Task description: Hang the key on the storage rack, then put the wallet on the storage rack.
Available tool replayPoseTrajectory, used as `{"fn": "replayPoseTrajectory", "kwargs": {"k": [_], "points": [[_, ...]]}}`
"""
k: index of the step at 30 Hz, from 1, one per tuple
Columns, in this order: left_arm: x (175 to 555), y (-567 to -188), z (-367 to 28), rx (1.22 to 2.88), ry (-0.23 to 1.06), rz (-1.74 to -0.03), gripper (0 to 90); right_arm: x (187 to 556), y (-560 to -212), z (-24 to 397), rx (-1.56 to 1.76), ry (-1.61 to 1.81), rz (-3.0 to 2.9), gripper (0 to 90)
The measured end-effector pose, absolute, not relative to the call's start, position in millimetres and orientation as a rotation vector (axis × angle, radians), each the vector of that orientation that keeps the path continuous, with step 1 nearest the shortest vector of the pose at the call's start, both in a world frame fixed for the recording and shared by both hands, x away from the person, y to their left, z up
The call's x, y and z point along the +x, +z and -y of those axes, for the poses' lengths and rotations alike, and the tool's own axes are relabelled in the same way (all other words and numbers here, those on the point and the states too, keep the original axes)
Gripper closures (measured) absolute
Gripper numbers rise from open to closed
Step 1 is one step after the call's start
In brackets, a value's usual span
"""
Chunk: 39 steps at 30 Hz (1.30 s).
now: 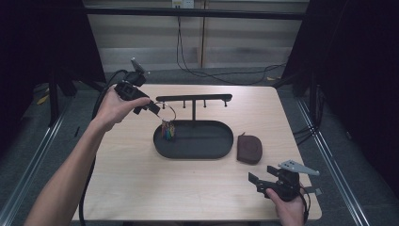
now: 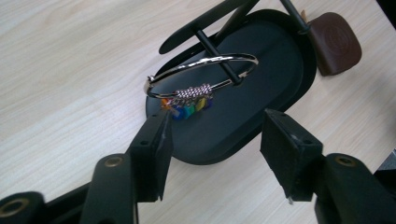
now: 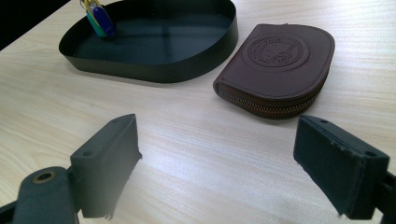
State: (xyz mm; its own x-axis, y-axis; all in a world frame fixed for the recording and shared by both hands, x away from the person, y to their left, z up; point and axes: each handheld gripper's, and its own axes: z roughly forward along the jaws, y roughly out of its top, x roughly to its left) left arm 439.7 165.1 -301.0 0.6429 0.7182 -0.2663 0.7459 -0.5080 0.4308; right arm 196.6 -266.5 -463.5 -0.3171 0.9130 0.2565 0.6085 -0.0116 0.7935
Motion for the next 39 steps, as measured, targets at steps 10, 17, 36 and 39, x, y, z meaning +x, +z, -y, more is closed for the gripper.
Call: {"fn": "replayPoseTrajectory", "kwargs": {"k": [10,17,36,39], "points": [[423,-309,-174,2.316,-0.055,-1.076,32.3,198,-464,267,1.605,1.244,-1.929,14.4],[410,-314,-182,2.288,-0.04,-1.057,24.1,196,-464,268,1.603,1.247,-1.923,14.4],[374,-348,-198,2.219,-0.035,-0.993,16.3,197,-464,269,1.608,1.248,-1.921,14.4],[366,-356,-205,2.205,-0.044,-0.991,16.3,197,-464,269,1.612,1.243,-1.92,14.4]]}}
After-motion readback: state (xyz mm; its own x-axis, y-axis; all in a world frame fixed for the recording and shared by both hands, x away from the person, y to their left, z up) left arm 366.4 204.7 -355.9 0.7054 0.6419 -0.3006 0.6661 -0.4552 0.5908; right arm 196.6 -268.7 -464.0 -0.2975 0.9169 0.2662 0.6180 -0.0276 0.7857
